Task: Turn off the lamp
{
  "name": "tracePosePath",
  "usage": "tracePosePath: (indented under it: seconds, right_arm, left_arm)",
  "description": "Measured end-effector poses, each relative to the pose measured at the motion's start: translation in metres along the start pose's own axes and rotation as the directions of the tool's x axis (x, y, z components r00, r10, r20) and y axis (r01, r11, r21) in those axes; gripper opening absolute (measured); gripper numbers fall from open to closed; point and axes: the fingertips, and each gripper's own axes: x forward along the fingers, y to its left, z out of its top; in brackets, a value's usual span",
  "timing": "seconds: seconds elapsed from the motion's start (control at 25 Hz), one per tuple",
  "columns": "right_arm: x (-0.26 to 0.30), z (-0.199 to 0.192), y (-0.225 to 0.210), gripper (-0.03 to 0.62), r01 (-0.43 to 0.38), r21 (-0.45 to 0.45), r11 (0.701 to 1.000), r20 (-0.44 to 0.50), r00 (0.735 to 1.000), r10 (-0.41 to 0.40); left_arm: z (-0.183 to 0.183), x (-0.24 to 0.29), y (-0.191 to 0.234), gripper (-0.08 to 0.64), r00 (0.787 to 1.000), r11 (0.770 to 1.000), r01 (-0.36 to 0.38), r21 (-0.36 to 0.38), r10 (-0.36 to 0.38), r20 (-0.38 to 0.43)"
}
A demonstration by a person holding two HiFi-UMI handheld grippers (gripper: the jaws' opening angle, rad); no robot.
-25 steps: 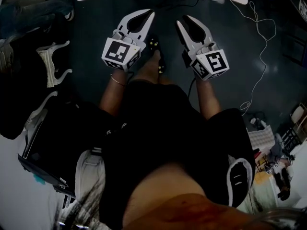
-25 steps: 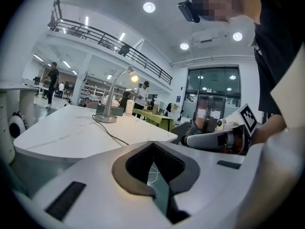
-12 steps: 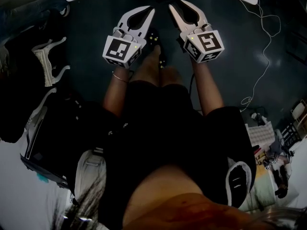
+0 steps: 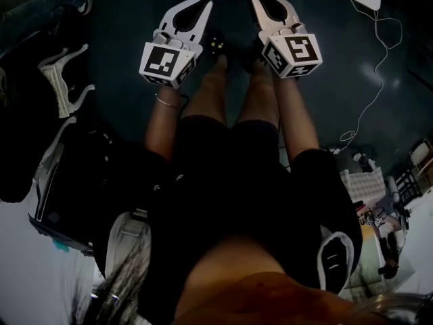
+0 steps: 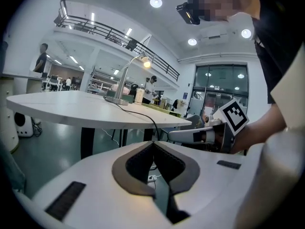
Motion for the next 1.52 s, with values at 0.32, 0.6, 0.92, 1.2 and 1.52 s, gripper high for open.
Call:
tracePosePath:
  seconds: [0.32,0.6,0.92,1.2,1.52]
  right_arm:
    - [0.024,-0.020,0.004,0.037,-0.057,-0.006,0.998,-0.022,0.998,0.057]
    - [0.035,-0.041,0.003,0.069,-0.044,0.001,0.999,-0.073,0.996,0.044]
    - [0.029,-0.037,0.005,0.017,-0.091,0.033,0.995,-0.056,0.994,0.093]
    - [0.000,-0.006,0.000,0.015,-0.130,0.184,0.974,0.038,0.991,0.125]
    - [-0.013,0.021,0.004,0.012,-0.189,0.294,0.937,0.116,0.980,0.162]
  left_arm:
    - [-0.024,0.005,0.009,0.006,0.999,0.999,-0.040,-0.025,0.040,-0.019]
    - [-0.036,0.007,0.004,0.006,0.999,0.999,-0.027,0.027,0.028,-0.042]
    - [-0.045,0.012,0.001,0.008,1.000,0.999,-0.008,0.051,0.010,-0.028]
    - [-0.050,0.024,-0.008,0.008,0.998,0.998,-0.006,0.069,0.010,-0.055]
    - [-0.045,0.038,-0.025,0.012,0.996,0.981,0.084,0.174,-0.077,-0.046]
